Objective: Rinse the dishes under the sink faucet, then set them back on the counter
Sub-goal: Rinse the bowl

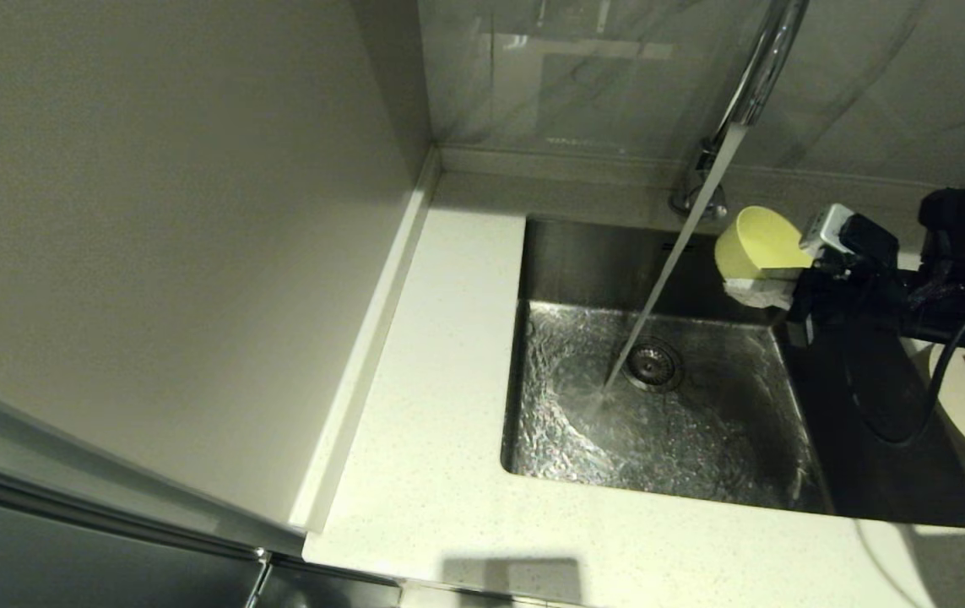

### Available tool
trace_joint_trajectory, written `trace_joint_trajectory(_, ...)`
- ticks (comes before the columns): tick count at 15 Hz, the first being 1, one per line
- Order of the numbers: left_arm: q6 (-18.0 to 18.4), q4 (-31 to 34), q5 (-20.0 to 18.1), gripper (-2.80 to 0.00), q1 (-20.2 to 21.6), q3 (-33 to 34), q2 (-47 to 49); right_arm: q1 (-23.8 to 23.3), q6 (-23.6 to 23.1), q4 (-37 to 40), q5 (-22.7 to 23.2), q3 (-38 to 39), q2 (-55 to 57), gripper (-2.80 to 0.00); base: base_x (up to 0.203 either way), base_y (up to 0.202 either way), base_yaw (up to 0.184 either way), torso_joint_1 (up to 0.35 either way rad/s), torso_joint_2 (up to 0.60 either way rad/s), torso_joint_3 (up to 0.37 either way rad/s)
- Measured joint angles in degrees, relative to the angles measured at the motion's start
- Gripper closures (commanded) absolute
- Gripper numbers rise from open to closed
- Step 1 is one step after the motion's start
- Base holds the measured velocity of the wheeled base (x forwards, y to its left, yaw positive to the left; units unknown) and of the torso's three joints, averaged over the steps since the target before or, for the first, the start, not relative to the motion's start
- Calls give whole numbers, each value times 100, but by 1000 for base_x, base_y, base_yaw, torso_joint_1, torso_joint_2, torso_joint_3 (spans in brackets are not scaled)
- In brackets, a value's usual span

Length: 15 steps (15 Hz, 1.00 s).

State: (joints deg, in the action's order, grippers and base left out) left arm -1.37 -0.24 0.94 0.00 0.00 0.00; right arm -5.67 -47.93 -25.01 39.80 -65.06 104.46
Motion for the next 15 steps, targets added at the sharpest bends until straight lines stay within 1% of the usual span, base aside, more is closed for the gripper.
trace_joint_trajectory(1, 0, 0, -1, 0, 0, 0, 0, -147, -690, 11, -50, 108, -26, 0, 0, 0, 0, 0, 0, 0)
trace_joint_trajectory(2, -1, 1, -1, 0, -2, 0, 0, -213, -1034, 100, -137, 163, -42, 0, 0, 0, 0, 0, 0, 0)
trace_joint_trajectory(3, 0, 1, -1, 0, 0, 0, 0, -229, -1021, 260, -174, 172, -57, 0, 0, 0, 0, 0, 0, 0)
trace_joint_trajectory(4, -1, 2, 0, 0, 0, 0, 0, -234, -729, 416, -190, 133, -66, 0, 0, 0, 0, 0, 0, 0)
trace_joint_trajectory(5, -1, 2, -1, 0, -7, 0, 0, -226, -221, 461, -197, 61, -75, 0, 0, 0, 0, 0, 0, 0)
trace_joint_trajectory(6, -1, 2, -1, 0, 0, 0, 0, -220, 579, 414, -226, -36, -82, 0, 0, 0, 0, 0, 0, 0)
trace_joint_trajectory(7, -1, 2, -1, 0, 0, 0, 0, -215, 1629, 306, -279, -140, -92, 0, 0, 0, 0, 0, 0, 0)
trace_joint_trajectory(8, 0, 2, -1, 0, 0, 0, 0, -206, 2869, 179, -326, -235, -103, 0, 0, 0, 0, 0, 0, 0)
trace_joint_trajectory(11, -4, 0, -1, 0, 0, 0, 0, -179, 7375, -111, -413, -478, -140, 0, 0, 0, 0, 0, 0, 0)
trace_joint_trajectory(13, 0, 0, -1, 0, 0, 0, 0, -200, 10120, -332, -471, -645, -125, 0, 0, 0, 0, 0, 0, 0)
trace_joint_trajectory(14, -1, 2, -1, 0, 0, 0, 0, -238, 11388, -547, -522, -701, -96, 0, 0, 0, 0, 0, 0, 0)
trace_joint_trajectory(15, -1, 2, -1, 0, 0, 0, 0, -284, 12532, -856, -616, -729, -50, 0, 0, 0, 0, 0, 0, 0)
